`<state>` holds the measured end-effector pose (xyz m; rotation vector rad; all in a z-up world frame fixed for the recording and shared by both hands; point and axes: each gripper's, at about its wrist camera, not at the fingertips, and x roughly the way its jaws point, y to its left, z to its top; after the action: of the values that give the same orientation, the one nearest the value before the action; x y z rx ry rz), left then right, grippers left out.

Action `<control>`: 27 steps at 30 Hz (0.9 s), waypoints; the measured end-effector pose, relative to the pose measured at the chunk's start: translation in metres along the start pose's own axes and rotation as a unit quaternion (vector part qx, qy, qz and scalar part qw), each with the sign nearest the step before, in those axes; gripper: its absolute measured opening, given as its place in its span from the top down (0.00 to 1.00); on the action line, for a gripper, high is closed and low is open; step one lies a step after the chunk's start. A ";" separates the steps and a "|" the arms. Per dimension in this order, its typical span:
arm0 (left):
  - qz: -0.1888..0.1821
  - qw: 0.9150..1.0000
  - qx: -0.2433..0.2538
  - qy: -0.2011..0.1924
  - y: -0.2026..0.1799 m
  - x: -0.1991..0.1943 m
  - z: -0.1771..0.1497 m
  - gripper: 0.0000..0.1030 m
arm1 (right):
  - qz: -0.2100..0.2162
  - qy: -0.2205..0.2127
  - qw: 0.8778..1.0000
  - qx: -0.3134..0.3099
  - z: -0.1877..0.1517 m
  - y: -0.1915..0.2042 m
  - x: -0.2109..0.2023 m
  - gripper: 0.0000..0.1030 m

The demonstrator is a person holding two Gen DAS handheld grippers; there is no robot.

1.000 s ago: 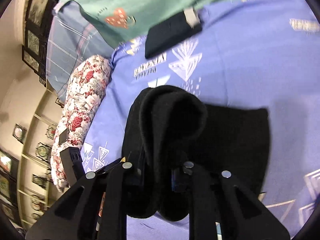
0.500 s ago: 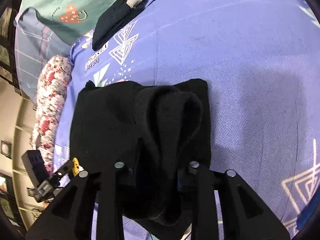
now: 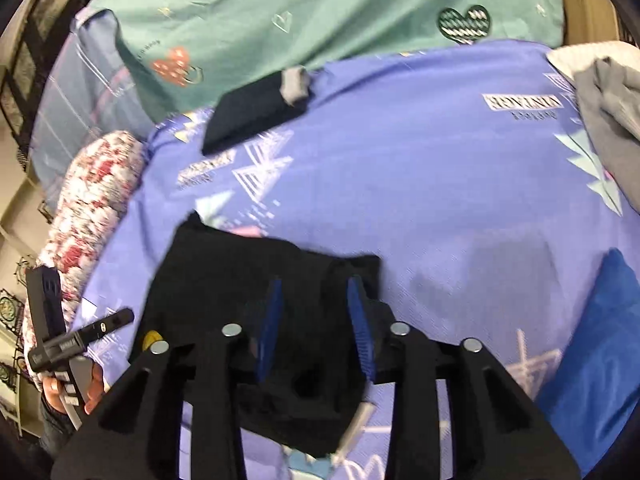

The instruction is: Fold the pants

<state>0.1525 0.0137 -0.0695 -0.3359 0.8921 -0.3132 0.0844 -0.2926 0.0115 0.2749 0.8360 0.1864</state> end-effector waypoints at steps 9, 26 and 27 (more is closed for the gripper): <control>0.086 0.992 -0.002 0.093 0.002 0.070 0.049 0.02 | 0.055 0.048 0.997 0.015 0.017 0.028 0.054 0.67; 0.037 0.993 -0.010 0.113 0.003 0.043 0.018 0.02 | 0.071 0.082 0.994 0.005 -0.007 0.017 0.038 0.71; 0.042 0.992 -0.006 0.115 0.002 0.043 0.013 0.02 | 0.071 0.087 0.994 0.003 -0.010 0.017 0.036 0.70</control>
<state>0.1885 0.0005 -0.0925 -0.2770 1.1330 -0.2727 0.0997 -0.2647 -0.0152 0.3278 0.9904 0.3446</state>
